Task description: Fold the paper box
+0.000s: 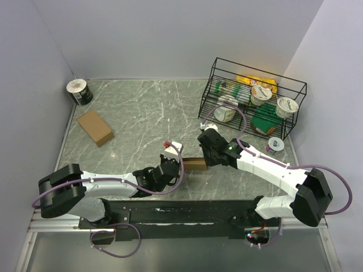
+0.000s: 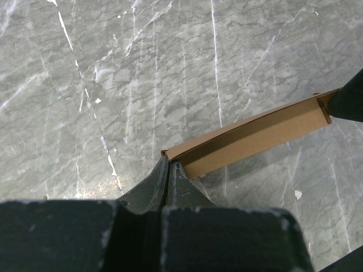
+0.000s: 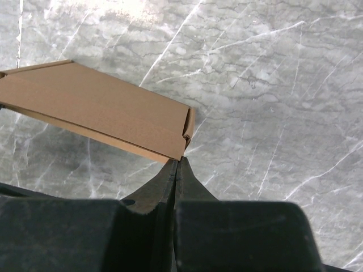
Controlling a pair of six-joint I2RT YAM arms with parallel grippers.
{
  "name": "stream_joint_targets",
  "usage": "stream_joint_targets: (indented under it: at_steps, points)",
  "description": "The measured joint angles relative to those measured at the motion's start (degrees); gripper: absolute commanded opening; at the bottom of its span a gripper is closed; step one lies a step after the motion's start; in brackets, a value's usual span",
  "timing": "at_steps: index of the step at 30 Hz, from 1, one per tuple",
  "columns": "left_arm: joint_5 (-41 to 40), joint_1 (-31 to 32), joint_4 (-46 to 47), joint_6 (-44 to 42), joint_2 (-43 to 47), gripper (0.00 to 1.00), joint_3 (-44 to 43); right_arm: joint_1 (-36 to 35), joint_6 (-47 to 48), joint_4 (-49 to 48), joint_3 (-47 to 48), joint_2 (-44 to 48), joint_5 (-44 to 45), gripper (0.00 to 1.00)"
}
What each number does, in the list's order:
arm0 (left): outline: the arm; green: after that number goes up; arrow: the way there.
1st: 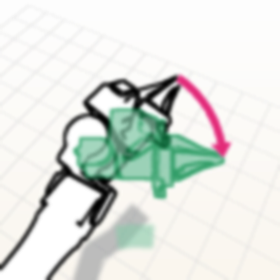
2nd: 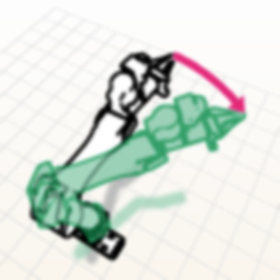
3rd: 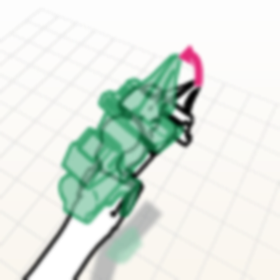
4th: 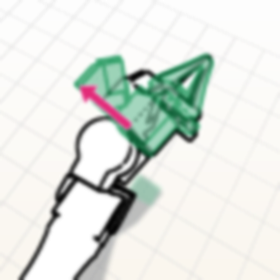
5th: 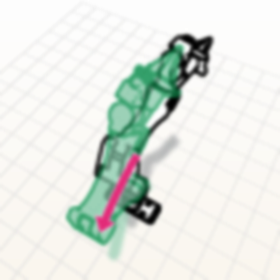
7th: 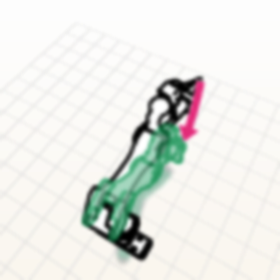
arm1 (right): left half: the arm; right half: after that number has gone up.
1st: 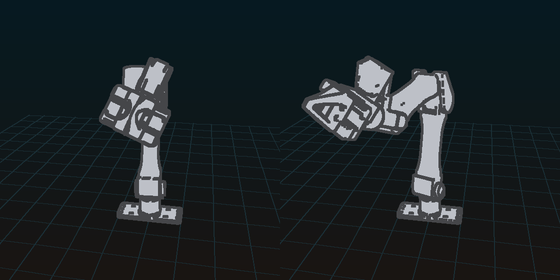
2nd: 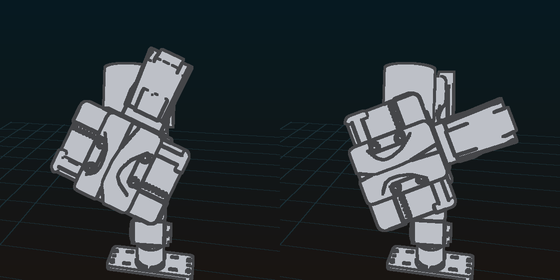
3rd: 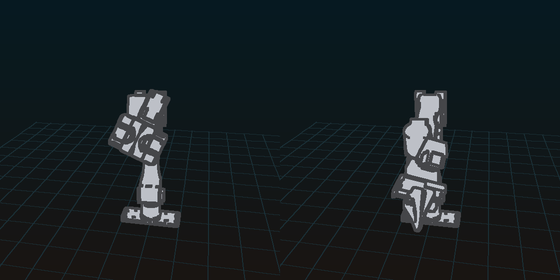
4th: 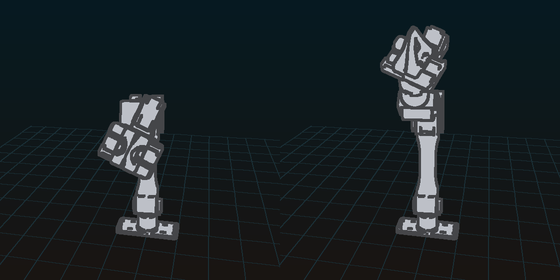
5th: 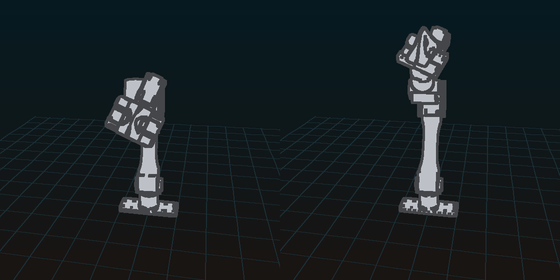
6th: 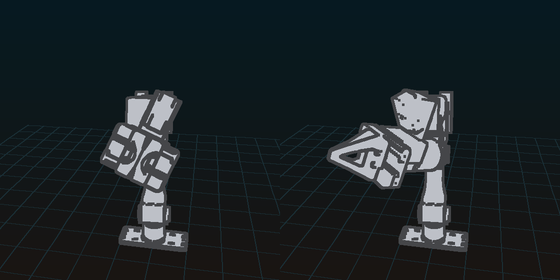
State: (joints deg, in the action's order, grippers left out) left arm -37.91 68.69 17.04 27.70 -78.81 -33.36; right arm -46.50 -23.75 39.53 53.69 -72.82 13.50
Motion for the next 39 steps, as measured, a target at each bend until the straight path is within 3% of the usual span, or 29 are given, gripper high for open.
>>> stream_joint_targets:
  at_steps: [39]
  points:
    - [-2.1,1.1,-0.7,0.0,0.2,0.01,0.4,0.7,-2.4,-2.9,0.7,-1.3,1.3,0.00]
